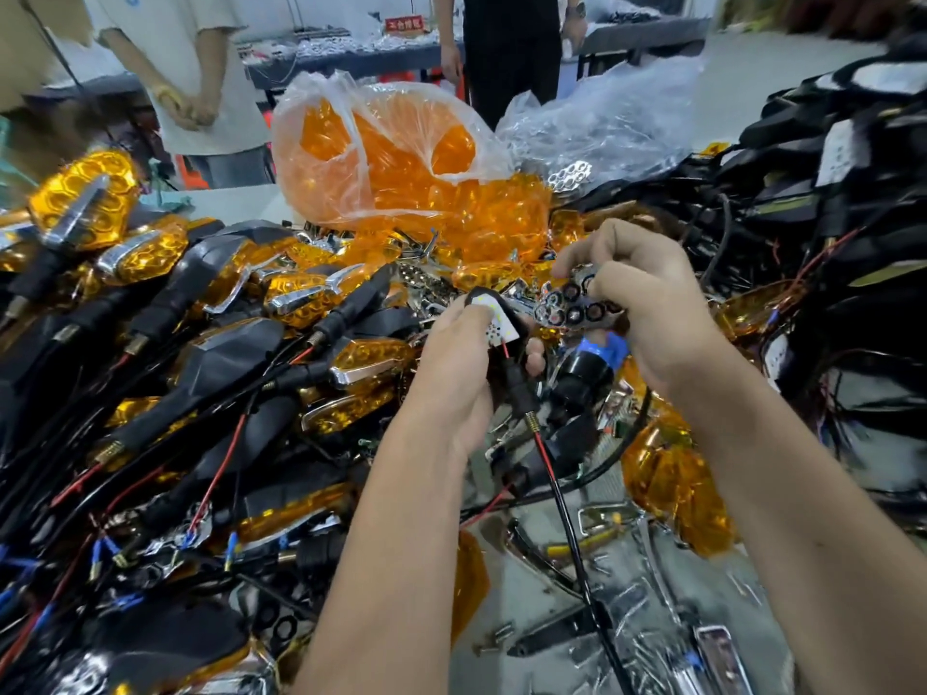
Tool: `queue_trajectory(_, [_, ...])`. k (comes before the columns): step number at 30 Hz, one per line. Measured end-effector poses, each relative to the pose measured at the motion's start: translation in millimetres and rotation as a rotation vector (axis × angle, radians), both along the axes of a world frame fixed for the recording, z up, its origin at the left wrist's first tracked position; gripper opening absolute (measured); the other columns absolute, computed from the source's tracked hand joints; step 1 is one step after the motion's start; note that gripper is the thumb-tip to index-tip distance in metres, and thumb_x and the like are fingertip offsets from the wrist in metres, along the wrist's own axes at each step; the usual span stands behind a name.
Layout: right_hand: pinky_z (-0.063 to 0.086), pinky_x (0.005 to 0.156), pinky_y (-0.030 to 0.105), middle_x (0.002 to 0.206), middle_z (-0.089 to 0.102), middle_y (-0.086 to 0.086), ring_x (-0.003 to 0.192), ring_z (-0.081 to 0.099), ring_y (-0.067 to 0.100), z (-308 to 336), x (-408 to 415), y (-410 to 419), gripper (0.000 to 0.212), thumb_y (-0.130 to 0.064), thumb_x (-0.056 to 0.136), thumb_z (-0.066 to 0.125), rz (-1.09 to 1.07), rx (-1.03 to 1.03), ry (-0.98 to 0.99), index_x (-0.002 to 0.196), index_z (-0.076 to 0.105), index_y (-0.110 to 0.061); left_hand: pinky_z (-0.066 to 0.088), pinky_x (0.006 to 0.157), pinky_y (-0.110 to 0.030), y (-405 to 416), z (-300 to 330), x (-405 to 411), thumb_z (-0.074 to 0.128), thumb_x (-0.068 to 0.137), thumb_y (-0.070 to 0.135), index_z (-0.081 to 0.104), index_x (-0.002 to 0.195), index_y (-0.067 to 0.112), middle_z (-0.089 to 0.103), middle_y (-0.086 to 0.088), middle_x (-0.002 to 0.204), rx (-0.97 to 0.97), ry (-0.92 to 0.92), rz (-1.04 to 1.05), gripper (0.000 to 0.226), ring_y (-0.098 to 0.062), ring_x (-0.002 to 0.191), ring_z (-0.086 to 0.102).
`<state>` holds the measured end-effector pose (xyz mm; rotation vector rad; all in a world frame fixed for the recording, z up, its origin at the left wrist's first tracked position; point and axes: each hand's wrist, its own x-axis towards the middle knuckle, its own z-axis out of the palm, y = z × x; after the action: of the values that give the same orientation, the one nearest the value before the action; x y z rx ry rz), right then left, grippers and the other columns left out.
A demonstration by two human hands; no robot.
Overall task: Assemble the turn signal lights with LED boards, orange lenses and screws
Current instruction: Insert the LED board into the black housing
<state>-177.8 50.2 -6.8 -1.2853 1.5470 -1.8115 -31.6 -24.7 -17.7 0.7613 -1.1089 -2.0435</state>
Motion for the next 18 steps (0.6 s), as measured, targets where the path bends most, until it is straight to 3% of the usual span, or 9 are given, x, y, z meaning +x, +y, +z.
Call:
queue_trajectory(3, [0.053, 0.087, 0.039, 0.095, 0.072, 0.007, 0.096, 0.070, 0.028, -5, -1, -2, 0.016, -0.001, 0.070, 0.049, 0.043, -0.092, -0.014, 0.066, 0.038, -0.013, 0.049, 0.049, -0.029, -1, 1, 2, 0.034, 0.107, 0.005, 0.051, 0.098, 0.007, 0.061, -0.014, 0.080, 0.027, 0.030, -0.009, 0.019, -0.023, 0.055, 0.057])
queue_trajectory(6, [0.055, 0.087, 0.047, 0.091, 0.074, 0.016, 0.098, 0.071, 0.043, -7, -2, 0, 0.017, 0.003, 0.071, 0.047, 0.085, -0.149, -0.089, 0.067, 0.038, -0.011, 0.047, 0.048, -0.028, -3, 2, 3, 0.034, 0.107, 0.004, 0.052, 0.096, 0.005, 0.061, -0.015, 0.082, 0.025, 0.040, -0.002, 0.021, -0.025, 0.056, 0.057])
queue_trajectory(9, [0.053, 0.081, 0.052, 0.072, 0.068, 0.013, 0.081, 0.064, 0.043, -5, -2, 2, 0.017, 0.000, 0.078, 0.047, 0.081, -0.145, -0.147, 0.068, 0.039, -0.012, 0.048, 0.049, -0.029, -2, 2, 4, 0.034, 0.107, 0.003, 0.053, 0.092, 0.005, 0.065, -0.014, 0.075, 0.029, 0.046, -0.006, 0.024, -0.027, 0.056, 0.059])
queue_trajectory(11, [0.046, 0.073, 0.045, 0.060, 0.057, 0.005, 0.066, 0.051, 0.031, -3, -1, 2, 0.025, -0.016, 0.087, 0.055, 0.041, -0.119, -0.164, 0.065, 0.043, -0.016, 0.050, 0.051, -0.030, -2, 3, 5, 0.034, 0.107, 0.003, 0.054, 0.094, 0.005, 0.067, -0.012, 0.071, 0.018, 0.046, -0.021, 0.023, -0.027, 0.057, 0.061])
queue_trajectory(13, [0.044, 0.072, 0.034, 0.056, 0.047, 0.000, 0.059, 0.043, 0.023, -1, 1, 3, 0.047, -0.050, 0.090, 0.062, 0.001, -0.044, -0.122, 0.063, 0.043, -0.017, 0.051, 0.052, -0.030, -2, 2, 5, 0.034, 0.107, 0.004, 0.054, 0.096, 0.004, 0.068, -0.010, 0.070, 0.008, 0.041, -0.032, 0.023, -0.025, 0.057, 0.062])
queue_trajectory(15, [0.042, 0.075, 0.031, 0.057, 0.045, 0.000, 0.058, 0.040, 0.021, 4, 3, 2, 0.061, -0.078, 0.085, 0.056, -0.030, 0.081, -0.125, 0.061, 0.046, -0.022, 0.051, 0.052, -0.031, -1, 3, 4, 0.035, 0.107, 0.004, 0.054, 0.097, 0.005, 0.067, -0.011, 0.073, 0.001, 0.032, -0.041, 0.023, -0.025, 0.058, 0.062])
queue_trajectory(16, [0.040, 0.072, 0.033, 0.058, 0.046, 0.000, 0.058, 0.038, 0.020, 6, 4, 2, 0.062, -0.083, 0.082, 0.052, -0.035, 0.132, -0.155, 0.064, 0.047, -0.023, 0.051, 0.053, -0.031, -2, 3, 4, 0.034, 0.107, 0.004, 0.055, 0.098, 0.005, 0.067, -0.012, 0.077, -0.008, 0.020, -0.046, 0.022, -0.025, 0.059, 0.062])
queue_trajectory(18, [0.035, 0.067, 0.034, 0.062, 0.048, -0.002, 0.060, 0.036, 0.017, 7, 2, 3, 0.054, -0.074, 0.087, 0.052, -0.027, 0.177, -0.178, 0.074, 0.047, -0.022, 0.052, 0.054, -0.031, -5, 2, 5, 0.034, 0.107, 0.004, 0.055, 0.100, 0.006, 0.065, -0.015, 0.086, -0.035, -0.004, -0.054, 0.022, -0.025, 0.061, 0.062])
